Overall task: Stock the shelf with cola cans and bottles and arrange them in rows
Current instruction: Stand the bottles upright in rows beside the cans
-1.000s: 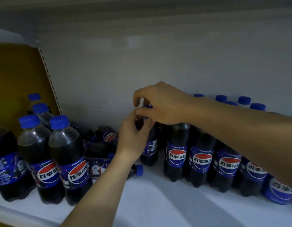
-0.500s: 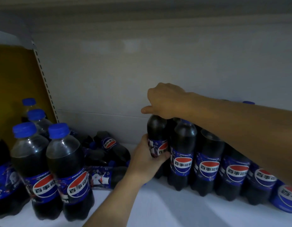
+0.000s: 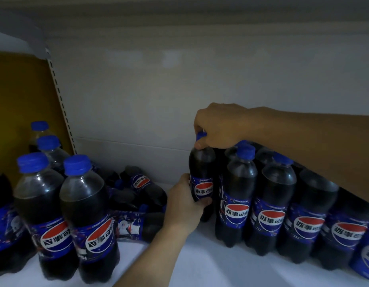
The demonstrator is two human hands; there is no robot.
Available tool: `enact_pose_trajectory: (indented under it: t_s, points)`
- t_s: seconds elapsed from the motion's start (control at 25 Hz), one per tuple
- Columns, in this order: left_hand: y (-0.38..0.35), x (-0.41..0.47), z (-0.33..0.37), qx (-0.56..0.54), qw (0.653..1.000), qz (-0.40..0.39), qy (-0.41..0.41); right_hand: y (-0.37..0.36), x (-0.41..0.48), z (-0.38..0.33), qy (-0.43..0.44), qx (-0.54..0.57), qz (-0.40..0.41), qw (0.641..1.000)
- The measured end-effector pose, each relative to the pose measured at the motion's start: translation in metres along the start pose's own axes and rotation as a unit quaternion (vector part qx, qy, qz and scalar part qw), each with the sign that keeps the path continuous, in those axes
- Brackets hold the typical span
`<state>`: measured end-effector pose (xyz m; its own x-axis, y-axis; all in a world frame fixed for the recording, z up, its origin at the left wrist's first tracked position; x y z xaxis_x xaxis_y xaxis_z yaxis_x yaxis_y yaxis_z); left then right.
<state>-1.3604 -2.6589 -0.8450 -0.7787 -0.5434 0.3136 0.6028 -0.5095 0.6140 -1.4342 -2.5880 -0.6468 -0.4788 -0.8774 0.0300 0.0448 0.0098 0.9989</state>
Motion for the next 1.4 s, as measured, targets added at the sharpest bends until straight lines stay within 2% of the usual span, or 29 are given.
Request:
enact_pose_trajectory:
  t_s: [0.16,0.48,0.8,0.88,1.0,1.04,1.12,1.2,1.28,1.4]
  points:
    - [-0.012,0.006,0.004,-0.004,0.999,0.030,-0.026,0.004,0.002,0.005,-0.004,-0.036,0.018,0.999]
    - [-0.015,0.007,0.001,0.015,0.999,-0.012,-0.043,-0.008,0.007,0.023,-0.030,-0.006,0.012,0.999]
    - [-0.016,0.003,0.005,0.015,0.998,-0.056,-0.016,-0.012,-0.009,0.014,-0.033,-0.005,0.040,0.999]
    - [-0.012,-0.002,0.013,0.050,0.995,-0.082,-0.010,-0.013,-0.021,0.010,-0.011,-0.039,0.090,0.995]
    - [0.016,-0.007,0.018,0.151,0.984,-0.091,-0.032,-0.014,-0.058,-0.011,0.117,-0.059,0.248,0.960]
    - [0.030,-0.010,0.016,0.175,0.980,-0.085,-0.033,-0.018,-0.073,-0.018,0.149,-0.035,0.274,0.950]
    - [0.056,-0.017,0.009,0.177,0.982,-0.069,-0.023,-0.040,-0.093,-0.033,0.153,0.041,0.250,0.955]
    - [0.071,-0.025,-0.003,0.190,0.981,-0.037,-0.011,-0.078,-0.096,-0.046,0.103,0.143,0.182,0.967]
    - [0.074,-0.033,-0.013,0.229,0.972,-0.040,-0.007,-0.122,-0.088,-0.052,0.037,0.232,0.121,0.965]
    - [0.072,-0.043,-0.026,0.262,0.962,-0.074,-0.018,-0.180,-0.069,-0.055,-0.036,0.385,0.059,0.920]
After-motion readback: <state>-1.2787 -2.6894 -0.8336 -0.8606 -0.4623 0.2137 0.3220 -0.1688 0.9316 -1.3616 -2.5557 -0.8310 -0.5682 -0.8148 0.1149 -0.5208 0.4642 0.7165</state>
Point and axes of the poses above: each hand's wrist, its own x-axis towards the middle knuckle, its own y-axis out of the back of the hand, z = x × y, the point moved 3 cm from there along x, towards the middle knuckle, and after that the axes turned 15 degrees about x, right-handed, at the moved point
